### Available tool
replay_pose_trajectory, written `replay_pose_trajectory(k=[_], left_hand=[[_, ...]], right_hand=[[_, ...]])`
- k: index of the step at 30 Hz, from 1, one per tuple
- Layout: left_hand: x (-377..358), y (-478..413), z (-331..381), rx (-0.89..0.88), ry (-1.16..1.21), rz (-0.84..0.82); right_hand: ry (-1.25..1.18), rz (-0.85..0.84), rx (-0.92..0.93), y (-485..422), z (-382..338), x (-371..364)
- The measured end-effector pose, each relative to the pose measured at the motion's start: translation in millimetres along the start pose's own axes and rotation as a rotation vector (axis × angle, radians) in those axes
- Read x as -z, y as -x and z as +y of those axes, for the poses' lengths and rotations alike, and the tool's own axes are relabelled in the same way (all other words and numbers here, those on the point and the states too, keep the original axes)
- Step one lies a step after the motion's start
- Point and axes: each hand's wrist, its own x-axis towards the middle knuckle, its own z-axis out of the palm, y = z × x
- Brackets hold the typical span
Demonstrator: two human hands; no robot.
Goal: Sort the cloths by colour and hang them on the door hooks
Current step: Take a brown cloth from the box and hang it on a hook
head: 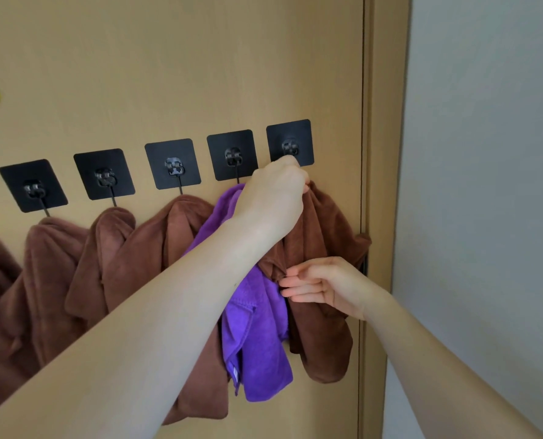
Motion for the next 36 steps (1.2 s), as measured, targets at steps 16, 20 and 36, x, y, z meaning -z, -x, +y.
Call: replay_pose_trajectory(k=[16, 20, 36], left_hand=[[2, 3, 6, -0.021, -0.025, 0.043], [2, 6, 9, -0.035, -0.044, 0.027], [0, 19, 20, 0.001, 0.034, 0.043]], right_hand=[[0.004, 0.048, -0.046, 0, 44, 11], [0.038, 0.042, -0.056, 0, 52, 13], [0.067, 0.052, -0.097, -5, 81, 19]])
